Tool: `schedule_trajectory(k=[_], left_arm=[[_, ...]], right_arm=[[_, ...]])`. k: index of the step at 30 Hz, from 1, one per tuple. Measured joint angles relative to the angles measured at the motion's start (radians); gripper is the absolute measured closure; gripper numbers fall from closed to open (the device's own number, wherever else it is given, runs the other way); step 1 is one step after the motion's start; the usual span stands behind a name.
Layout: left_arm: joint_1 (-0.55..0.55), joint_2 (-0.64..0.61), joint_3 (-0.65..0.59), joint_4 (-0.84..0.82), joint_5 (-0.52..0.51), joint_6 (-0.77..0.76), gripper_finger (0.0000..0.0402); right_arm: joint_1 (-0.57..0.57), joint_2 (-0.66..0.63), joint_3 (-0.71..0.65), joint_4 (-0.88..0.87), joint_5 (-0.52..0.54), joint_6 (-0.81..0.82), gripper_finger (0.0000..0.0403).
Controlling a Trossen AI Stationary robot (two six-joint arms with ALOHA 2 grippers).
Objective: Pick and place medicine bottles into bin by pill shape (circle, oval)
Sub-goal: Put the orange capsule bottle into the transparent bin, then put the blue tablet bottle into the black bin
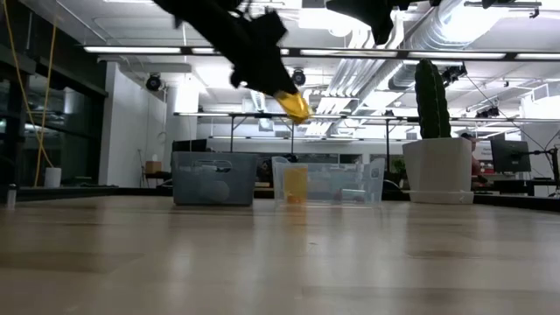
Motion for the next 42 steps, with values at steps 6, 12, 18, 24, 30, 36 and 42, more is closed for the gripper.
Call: schedule_trajectory(k=[6, 12, 18, 24, 30, 36, 42], left_arm=[[0.075, 0.194, 0.188, -0.139, 0.045, 0.104, 0.0201], [0.132, 0.288, 0.244, -0.149, 0.080, 0.097, 0.0201], [0.171, 0.334, 0.245, -0.190, 0.080, 0.095, 0.0201], [0.176, 0.343, 0.245, -0.175, 0.093, 0.070, 0.0201], [0.176, 0.343, 0.245, -0.171, 0.096, 0.077, 0.0175], [0.176, 0.342, 0.245, -0.172, 0.075, 0.073, 0.0128], [0.177, 0.301, 0.295, -0.250, 0.083, 0.102, 0.0107]], right_arm=[[0.000, 0.000, 0.000, 0.000, 0.000, 0.002, 0.0176], [0.000, 0.000, 0.000, 0.000, 0.001, 0.004, 0.0176], [0.000, 0.000, 0.000, 0.000, 0.001, 0.010, 0.0176], [0.000, 0.000, 0.000, 0.000, 0.025, 0.026, 0.0176], [0.000, 0.000, 0.000, 0.000, 0.026, 0.029, 0.0176], [0.000, 0.000, 0.000, 0.000, 0.026, 0.029, 0.0176], [0.000, 0.000, 0.000, 0.001, 0.026, 0.027, 0.0176]])
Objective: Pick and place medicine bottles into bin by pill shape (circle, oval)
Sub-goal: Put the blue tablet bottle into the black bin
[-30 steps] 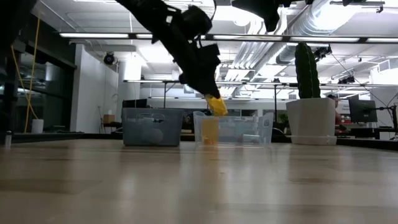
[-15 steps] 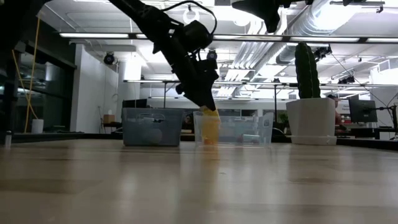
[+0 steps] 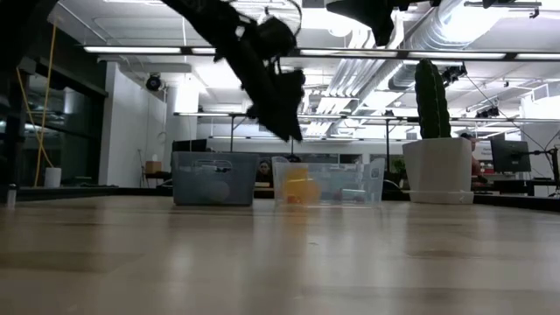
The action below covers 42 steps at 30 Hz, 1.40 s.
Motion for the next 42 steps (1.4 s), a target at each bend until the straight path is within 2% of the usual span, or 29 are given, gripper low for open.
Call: schedule_trajectory(k=[5, 9, 12, 17, 20, 24, 30, 42], left_arm=[[0.000, -0.127, 0.026, -0.053, 0.065, -0.048, 0.0106], [-0.017, -0.308, -0.038, 0.016, 0.137, -0.164, 0.0108], [-0.067, -0.458, -0.161, 0.148, 0.155, -0.230, 0.0114], [-0.225, -0.720, -0.451, 0.474, 0.128, -0.320, 0.0121], [-0.346, -0.840, -0.616, 0.603, 0.048, -0.358, 0.0121], [-0.504, -0.960, -0.772, 0.654, -0.087, -0.374, 0.0122], [-0.625, -1.037, -0.869, 0.653, -0.199, -0.374, 0.0122], [-0.636, -1.041, -0.870, 0.659, -0.216, -0.340, 0.0122]], right_arm=[[0.000, 0.000, 0.000, 0.008, 0.000, -0.001, 0.0176], [0.000, 0.000, 0.000, 0.009, -0.002, -0.001, 0.0176], [0.000, 0.000, 0.000, 0.007, -0.006, -0.001, 0.0176], [0.002, 0.000, 0.000, 0.007, -0.025, -0.001, 0.0176], [0.002, 0.000, 0.000, 0.007, -0.028, -0.001, 0.0176], [0.002, 0.000, 0.000, 0.007, -0.029, -0.002, 0.0176], [0.002, 0.000, 0.000, 0.007, -0.029, -0.009, 0.0176], [0.002, 0.000, 0.000, 0.007, -0.030, -0.009, 0.0176]])
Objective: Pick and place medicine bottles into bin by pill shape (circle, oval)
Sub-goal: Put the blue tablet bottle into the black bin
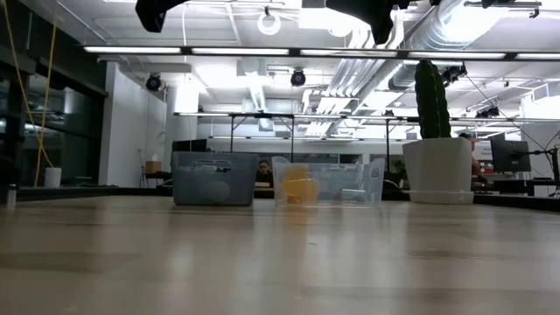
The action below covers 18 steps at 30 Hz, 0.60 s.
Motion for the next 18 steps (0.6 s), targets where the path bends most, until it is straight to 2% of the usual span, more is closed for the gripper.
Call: schedule_trajectory(k=[18], left_arm=[[0.000, 0.000, 0.000, -0.003, -0.013, 0.024, 0.0122]], right_arm=[[0.000, 0.000, 0.000, 0.000, 0.000, 0.000, 0.0176]])
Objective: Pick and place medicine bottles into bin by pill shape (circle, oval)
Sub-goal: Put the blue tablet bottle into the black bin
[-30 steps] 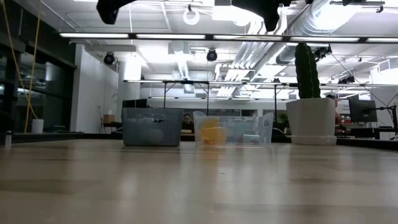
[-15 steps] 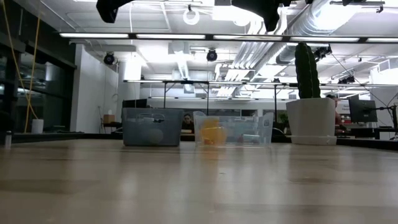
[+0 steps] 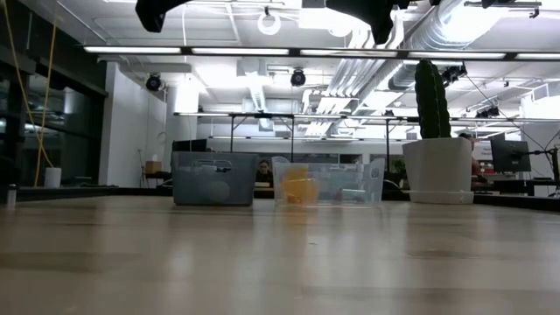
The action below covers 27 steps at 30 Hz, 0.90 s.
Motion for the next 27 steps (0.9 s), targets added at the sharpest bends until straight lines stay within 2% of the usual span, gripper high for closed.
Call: schedule_trajectory(k=[9, 17, 21, 27], left_arm=[[0.000, 0.000, 0.000, -0.001, -0.022, 0.006, 0.0122], [-0.005, 0.000, 0.001, -0.012, -0.016, -0.055, 0.0122], [-0.043, 0.015, 0.070, -0.185, -0.055, -0.065, 0.0122], [-0.174, 0.128, 0.287, -0.656, -0.045, -0.178, 0.0122]], right_arm=[[0.000, 0.000, 0.000, 0.000, 0.000, 0.026, 0.0176], [0.000, 0.000, 0.000, 0.000, 0.000, 0.008, 0.0176], [0.000, 0.000, 0.000, 0.000, 0.000, 0.008, 0.0176], [0.000, 0.000, 0.000, -0.009, 0.000, 0.008, 0.0176]])
